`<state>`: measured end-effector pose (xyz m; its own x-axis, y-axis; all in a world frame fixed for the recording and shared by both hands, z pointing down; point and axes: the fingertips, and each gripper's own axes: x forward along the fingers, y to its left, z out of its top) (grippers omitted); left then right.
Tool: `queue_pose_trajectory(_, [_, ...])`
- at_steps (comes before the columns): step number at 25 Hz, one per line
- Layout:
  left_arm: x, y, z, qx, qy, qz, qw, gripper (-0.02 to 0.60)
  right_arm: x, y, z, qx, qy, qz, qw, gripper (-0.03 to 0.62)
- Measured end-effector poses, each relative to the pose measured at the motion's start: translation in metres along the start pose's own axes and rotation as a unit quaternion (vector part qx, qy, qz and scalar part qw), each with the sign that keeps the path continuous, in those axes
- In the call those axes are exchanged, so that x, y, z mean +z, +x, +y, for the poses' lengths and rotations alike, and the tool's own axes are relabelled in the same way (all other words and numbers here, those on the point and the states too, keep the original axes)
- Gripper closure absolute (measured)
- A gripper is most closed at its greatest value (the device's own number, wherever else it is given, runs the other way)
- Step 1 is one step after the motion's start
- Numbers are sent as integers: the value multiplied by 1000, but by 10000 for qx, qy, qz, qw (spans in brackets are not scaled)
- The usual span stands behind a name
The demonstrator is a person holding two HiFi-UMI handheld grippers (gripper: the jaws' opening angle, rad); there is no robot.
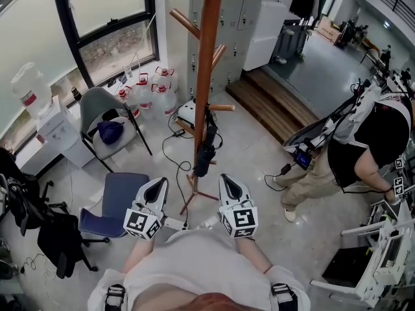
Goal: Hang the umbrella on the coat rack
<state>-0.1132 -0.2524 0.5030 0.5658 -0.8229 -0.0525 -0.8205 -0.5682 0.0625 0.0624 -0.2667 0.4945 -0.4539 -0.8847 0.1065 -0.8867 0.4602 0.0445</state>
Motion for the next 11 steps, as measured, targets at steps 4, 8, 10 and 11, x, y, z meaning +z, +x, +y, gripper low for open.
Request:
queue_pose_trajectory(4, [0,3,4,-24,18,36,10000,572,2,7,-1,23,-44,-1,10000,588])
queue_pose_trajectory(8, [0,2,3,-24,4,49,10000,572,0,4,-3,-2,65,17,10000,588])
queue_pose_trajectory(10, [-1,1,2,-24,-8,53,10000,572,-2,2,-4,-13,145,19,9999,588])
queue_pose_trajectory(11, [-2,1,2,-24,-14,56,10000,572,-3,1,-4,-20,185,19,9998,588])
